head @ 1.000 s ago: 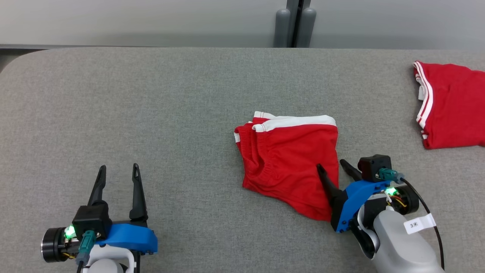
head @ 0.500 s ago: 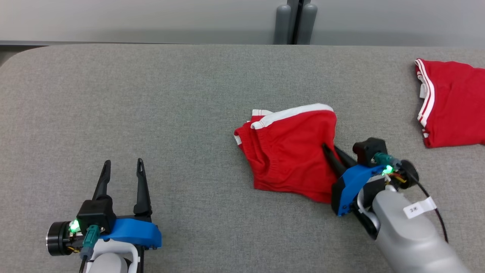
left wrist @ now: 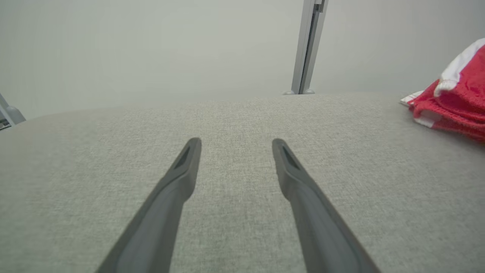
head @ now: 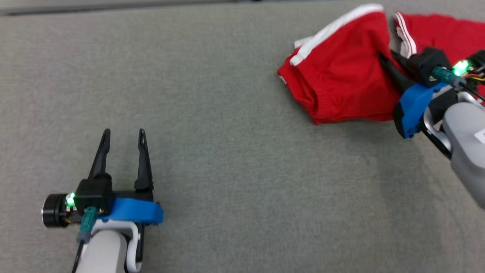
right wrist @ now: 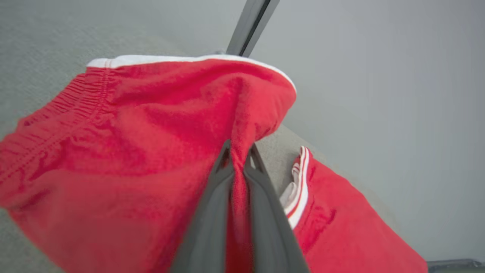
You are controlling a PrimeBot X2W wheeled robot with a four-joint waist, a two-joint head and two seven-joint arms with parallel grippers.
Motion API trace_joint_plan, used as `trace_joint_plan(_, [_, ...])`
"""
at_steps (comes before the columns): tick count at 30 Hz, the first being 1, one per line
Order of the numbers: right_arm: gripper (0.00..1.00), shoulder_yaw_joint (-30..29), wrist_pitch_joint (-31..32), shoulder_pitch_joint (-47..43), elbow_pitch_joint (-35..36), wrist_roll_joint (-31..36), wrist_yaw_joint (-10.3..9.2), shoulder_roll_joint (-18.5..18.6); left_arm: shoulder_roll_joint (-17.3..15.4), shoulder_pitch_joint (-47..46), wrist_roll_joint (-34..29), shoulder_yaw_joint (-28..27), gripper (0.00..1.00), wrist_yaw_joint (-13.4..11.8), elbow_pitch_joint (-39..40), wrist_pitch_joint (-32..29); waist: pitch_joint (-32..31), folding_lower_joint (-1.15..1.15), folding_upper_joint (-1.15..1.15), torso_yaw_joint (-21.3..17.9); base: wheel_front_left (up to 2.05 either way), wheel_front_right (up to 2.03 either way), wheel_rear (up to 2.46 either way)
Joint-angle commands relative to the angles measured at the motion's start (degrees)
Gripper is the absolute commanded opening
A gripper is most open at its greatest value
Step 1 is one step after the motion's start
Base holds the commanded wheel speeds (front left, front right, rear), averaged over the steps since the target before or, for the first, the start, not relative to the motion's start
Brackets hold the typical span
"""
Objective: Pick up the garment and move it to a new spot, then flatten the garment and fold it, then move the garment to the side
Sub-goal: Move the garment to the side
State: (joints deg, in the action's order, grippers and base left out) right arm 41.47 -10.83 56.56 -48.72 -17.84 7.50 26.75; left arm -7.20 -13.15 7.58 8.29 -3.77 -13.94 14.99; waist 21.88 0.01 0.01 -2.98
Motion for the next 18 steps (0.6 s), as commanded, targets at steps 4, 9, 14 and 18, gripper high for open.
trace_joint_plan(4, [0.00, 2.2, 0.4, 5.0, 2.0, -3.2, -0.01, 5.7, -1.6, -2.2, -1.2, -0.1, 1.00, -0.3, 2.5, 0.1, 3.9, -0.01, -0.01, -4.8, 0.00, 0.00, 0.00])
trace_joint_plan(9, [0.00, 2.4, -0.4, 9.8, 2.9, -5.8, -0.01, 10.7, -3.9, -4.3, -2.9, 0.1, 1.00, -0.7, 7.6, -1.9, 9.1, -0.01, -0.01, -10.3, 0.00, 0.00, 0.00])
trace_joint_plan(14, [0.00, 2.1, -0.7, 14.1, 0.5, -7.9, -0.02, 11.9, -6.4, -5.5, -4.9, 0.7, 1.00, -0.4, 14.1, -5.8, 13.4, -0.01, -0.01, -14.5, 0.00, 0.00, 0.00])
trace_joint_plan(18, [0.00, 2.3, -1.1, 17.1, -3.7, -8.7, -0.01, 10.4, -8.0, -6.3, -5.8, 0.7, 1.00, -0.4, 18.4, -8.4, 15.2, -0.01, -0.01, -15.8, 0.00, 0.00, 0.00])
